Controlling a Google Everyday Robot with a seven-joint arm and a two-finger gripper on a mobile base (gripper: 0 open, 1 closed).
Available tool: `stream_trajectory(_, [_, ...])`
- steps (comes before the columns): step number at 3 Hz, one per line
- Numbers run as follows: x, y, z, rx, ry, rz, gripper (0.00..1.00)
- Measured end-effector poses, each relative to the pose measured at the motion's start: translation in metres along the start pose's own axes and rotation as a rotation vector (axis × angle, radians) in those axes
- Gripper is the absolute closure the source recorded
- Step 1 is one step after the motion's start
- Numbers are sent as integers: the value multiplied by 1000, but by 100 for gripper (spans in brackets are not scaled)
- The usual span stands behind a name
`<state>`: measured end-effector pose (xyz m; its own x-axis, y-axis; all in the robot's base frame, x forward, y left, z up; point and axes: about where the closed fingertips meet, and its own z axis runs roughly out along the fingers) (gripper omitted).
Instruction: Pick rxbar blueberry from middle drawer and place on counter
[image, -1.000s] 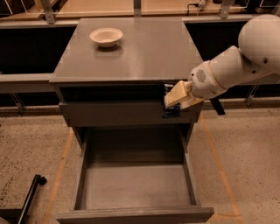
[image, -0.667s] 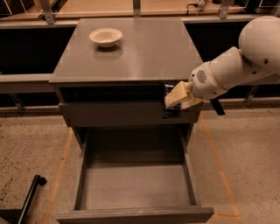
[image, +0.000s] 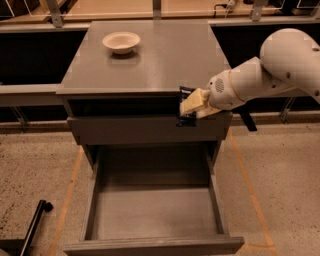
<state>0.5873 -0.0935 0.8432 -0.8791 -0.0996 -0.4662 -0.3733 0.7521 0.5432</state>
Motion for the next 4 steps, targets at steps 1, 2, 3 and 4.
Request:
stream_trajectory(1, [-43,-3,10,14,-88,-53,100])
stream_trajectory(2, [-93,-5,17,42,-156,-132,100])
stream_trajectory(3, [-154,16,30,35,-210,-253,100])
stream_trajectory(4, [-201,56,57,-46,-234,-356,100])
